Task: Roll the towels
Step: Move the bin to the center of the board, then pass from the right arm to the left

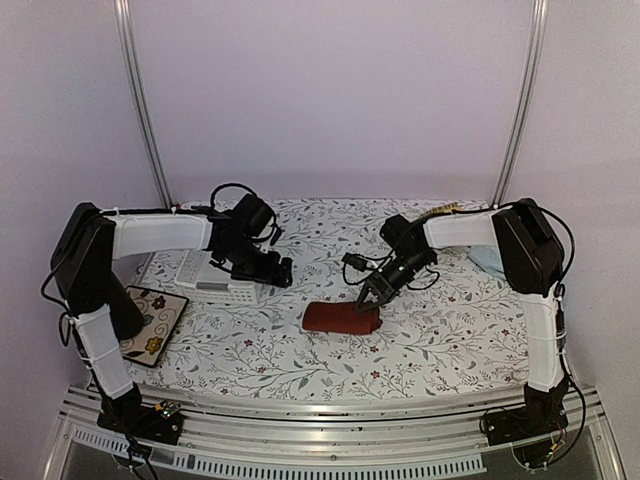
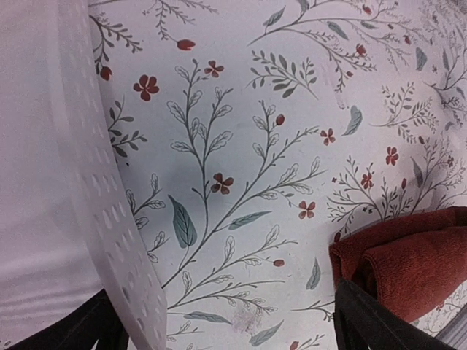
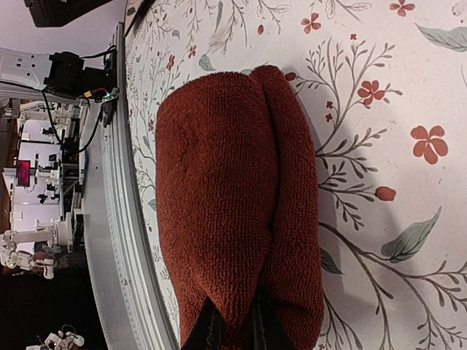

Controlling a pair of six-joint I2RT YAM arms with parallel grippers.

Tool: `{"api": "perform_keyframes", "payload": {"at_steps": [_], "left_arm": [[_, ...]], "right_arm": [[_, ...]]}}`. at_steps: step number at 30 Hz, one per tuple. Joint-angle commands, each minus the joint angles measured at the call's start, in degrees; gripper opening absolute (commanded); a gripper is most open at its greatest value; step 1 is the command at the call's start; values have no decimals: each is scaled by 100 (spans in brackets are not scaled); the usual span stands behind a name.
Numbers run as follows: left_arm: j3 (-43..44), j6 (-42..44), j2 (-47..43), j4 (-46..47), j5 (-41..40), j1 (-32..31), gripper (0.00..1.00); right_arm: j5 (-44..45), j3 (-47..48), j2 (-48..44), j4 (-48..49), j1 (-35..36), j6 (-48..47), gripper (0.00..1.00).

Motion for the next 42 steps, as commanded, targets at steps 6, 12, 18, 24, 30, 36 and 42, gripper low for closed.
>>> {"api": "perform_keyframes", "payload": {"at_steps": [6,12,18,24,30,36,42], "left_arm": [[217,78,-797,-207,-146,-42,97],[430,356,-937,-448,469,-89,97],[672,643,-764,-509,1166,-146,97],[777,878,-353,-533,2015,-143,96],[818,1212,91,-345,2585,-145,96],[1067,1418,869,-128,3237,-111,97],[1351,1651,1558,-25,4158,-35,97]], "right_arm": [[282,-61,-351,115,-13,-263,2],[1053,-329,-672,411,193,-461,2],[2148,-627,-772,704,671,-704,2],[3134,-1413,-1381,1447,953,-945,2],[3799,-2067,-2005,2265,1077,-1142,2],[3932,-2350,-2137,2464,1184,-1310,2],[3974,-2452,-2194,2548,1241,-1374,2]]}}
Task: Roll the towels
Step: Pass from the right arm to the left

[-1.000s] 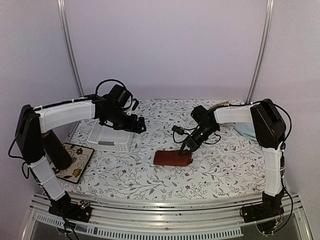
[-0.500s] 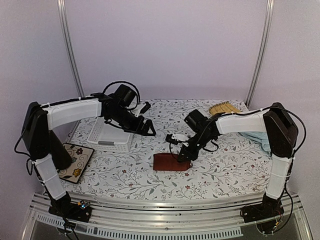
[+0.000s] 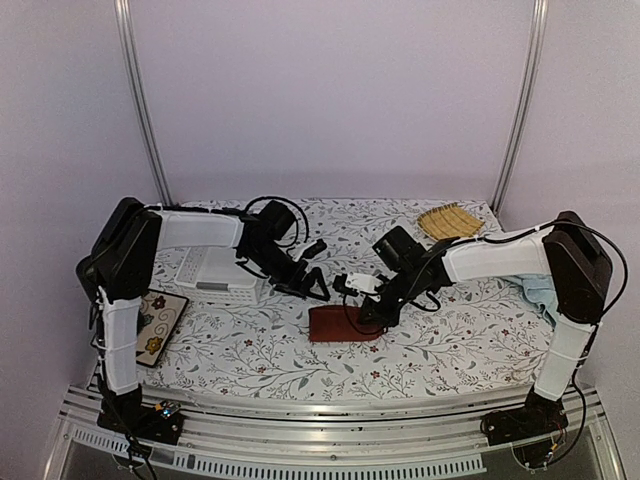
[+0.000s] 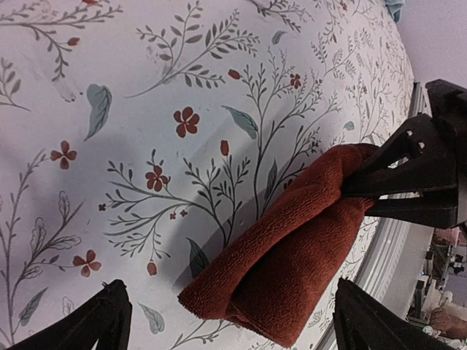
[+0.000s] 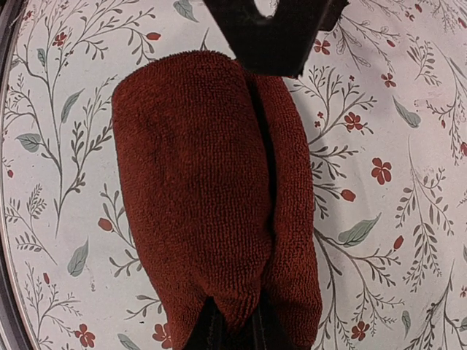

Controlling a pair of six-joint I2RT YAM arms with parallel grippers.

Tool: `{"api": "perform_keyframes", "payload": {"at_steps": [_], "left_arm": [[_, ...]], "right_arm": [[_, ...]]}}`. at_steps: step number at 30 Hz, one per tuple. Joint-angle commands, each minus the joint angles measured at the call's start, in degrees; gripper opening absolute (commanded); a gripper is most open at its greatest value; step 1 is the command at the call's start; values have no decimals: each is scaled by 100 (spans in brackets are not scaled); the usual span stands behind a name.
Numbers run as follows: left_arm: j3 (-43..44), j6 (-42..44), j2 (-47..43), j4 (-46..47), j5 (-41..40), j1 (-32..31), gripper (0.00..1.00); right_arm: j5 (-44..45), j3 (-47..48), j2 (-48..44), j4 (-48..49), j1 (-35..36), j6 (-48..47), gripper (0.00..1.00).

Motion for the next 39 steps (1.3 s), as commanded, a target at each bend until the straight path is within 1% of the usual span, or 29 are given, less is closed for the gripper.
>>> {"api": "perform_keyframes", "payload": {"at_steps": [1,7,13,17,18,21,22,24,27,35,39], "left_arm": [[257,337,420,124,992,61,97],[266,531,690,243,1591,74,97],[113,746,777,378,1911,53,97],[118,878,821,370,1805,3,96],[159,905,843,339,1735,-6,95],[250,994,912,236,1644,-28,87],[285,1033,931,186,1576,-47,86],[335,1137,952,118,1374,-116,86],[393,1245,992,34,1285,-195,86],[391,1404,1026,-16,1497,-346,88],[438,1431,1106,-45,1408,-419,86]], "right_arm": [[293,-143,-157,145,53,-148,2],[316,-158,-208,139,64,-184,2],[227,-149,-202,131,64,-215,2],[149,-97,-134,91,64,-211,2],[122,-61,-106,66,65,-217,2],[83,10,-49,14,64,-203,2],[62,35,-34,-3,64,-202,2],[33,90,1,-50,62,-214,2],[-19,127,40,-71,64,-210,2],[-52,126,106,-83,64,-201,2],[-61,137,128,-89,64,-212,2]]}}
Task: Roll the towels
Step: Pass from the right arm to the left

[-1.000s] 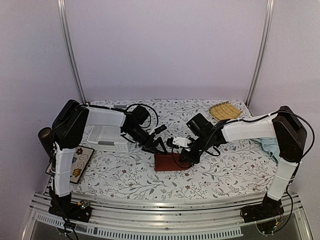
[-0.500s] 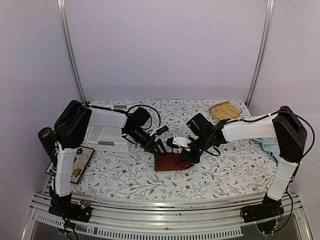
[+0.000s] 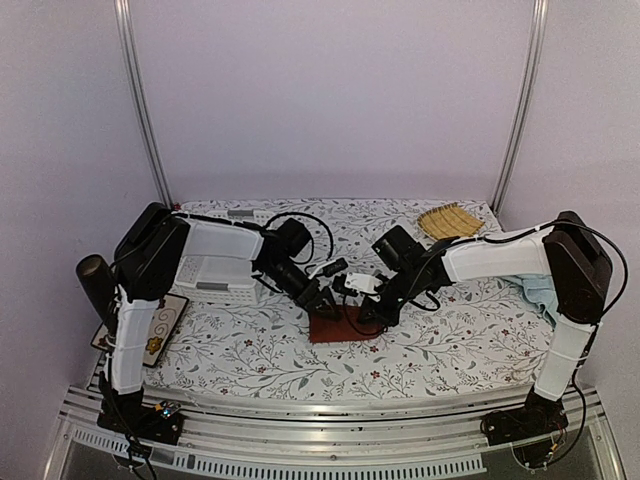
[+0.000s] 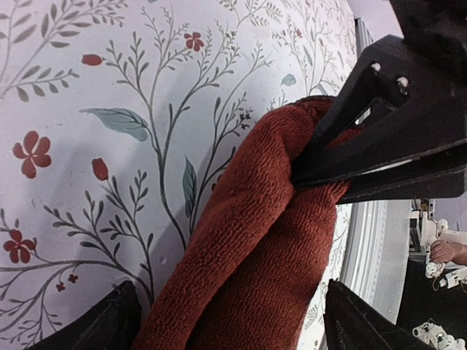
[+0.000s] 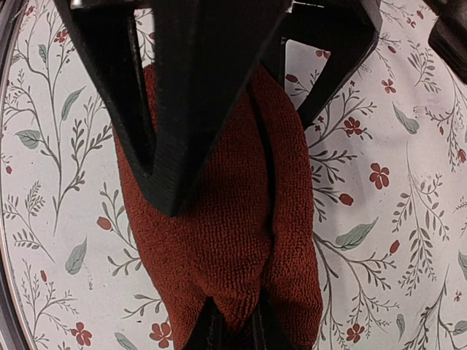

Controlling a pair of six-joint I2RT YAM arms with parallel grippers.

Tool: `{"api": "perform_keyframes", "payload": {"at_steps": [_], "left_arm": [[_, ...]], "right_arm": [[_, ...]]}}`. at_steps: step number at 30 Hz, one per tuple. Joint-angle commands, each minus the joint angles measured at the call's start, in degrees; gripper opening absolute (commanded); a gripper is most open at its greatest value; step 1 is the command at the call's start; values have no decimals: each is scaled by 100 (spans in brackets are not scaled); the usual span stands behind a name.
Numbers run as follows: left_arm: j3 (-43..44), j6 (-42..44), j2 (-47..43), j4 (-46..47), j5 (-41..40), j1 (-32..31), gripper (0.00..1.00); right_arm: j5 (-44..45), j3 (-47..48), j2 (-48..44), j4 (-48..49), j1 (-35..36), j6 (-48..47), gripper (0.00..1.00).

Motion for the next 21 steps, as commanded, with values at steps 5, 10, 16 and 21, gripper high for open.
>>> {"api": "perform_keyframes", "payload": {"at_steps": [5,10,16,21], "left_arm": [[263,177,332,-206,14,-161,75],[388,181,418,-261,25,-166,63],[417,187,438,-262,142,-145,39],[429,223,372,-262,319,-136,9]], "right_arm": [[-39,167,182,-116,16,-57,2],[-60,196,214,-134,16,-68,2],[-37,203,208,-152,16,-66,2],[85,260,159,-191,17,-42,8]]}}
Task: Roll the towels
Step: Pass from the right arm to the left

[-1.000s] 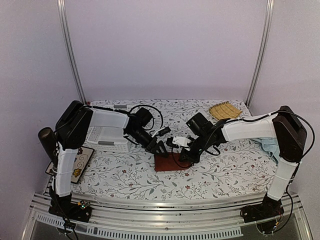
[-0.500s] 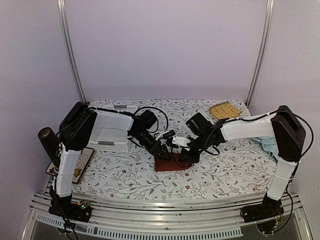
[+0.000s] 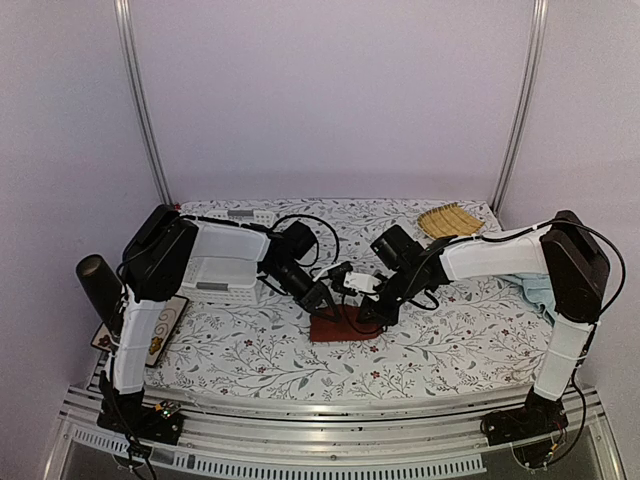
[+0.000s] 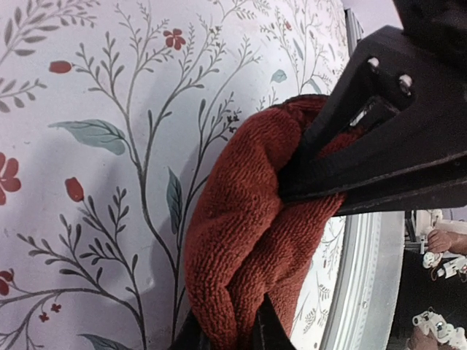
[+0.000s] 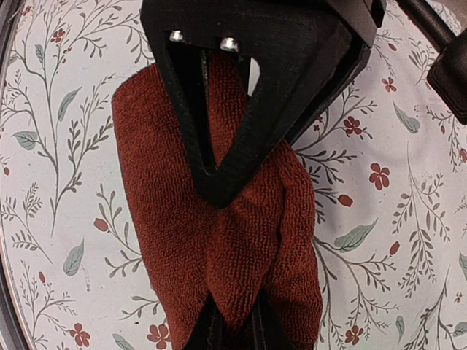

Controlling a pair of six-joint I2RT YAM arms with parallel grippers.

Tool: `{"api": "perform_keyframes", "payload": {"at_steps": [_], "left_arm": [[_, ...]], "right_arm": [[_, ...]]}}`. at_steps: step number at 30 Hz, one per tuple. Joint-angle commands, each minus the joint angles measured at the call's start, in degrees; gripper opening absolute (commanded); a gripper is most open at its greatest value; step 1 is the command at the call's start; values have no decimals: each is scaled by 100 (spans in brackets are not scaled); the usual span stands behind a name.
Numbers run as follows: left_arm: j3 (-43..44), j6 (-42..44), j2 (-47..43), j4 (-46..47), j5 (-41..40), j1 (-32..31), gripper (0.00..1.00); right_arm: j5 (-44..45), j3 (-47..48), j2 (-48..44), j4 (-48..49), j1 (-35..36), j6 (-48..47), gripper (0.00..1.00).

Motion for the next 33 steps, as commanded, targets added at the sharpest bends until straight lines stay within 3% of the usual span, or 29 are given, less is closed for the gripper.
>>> {"api": "perform_keyframes", "payload": {"at_steps": [1,3,7,9,20,27,33], "left_arm": [[90,76,35,-57,120,-55,9],[88,70,-17,-57,139,-54,0],[63,40,-220,-50,149,-60,0],[50,9,-350,-27,136,-67,0],[202,-1050,-1162,501,-365,59,0],[-155,-2184,-1786,1065,-837,531,0],[-288,-2511,-2296,1125,-1220,793,0]], "right_arm": [[134,162,55,-114,18,-28,14],[241,160,-13,-119,18,16,30],[536,132,-262,-114,10,119,68],[661,140,-410,-137,-3,176,99],[850,99,-1526,-165,-476,1057,99],[1220,133,-1879,5,-753,1548,99],[1323,164,-1957,242,-908,2057,99]]}}
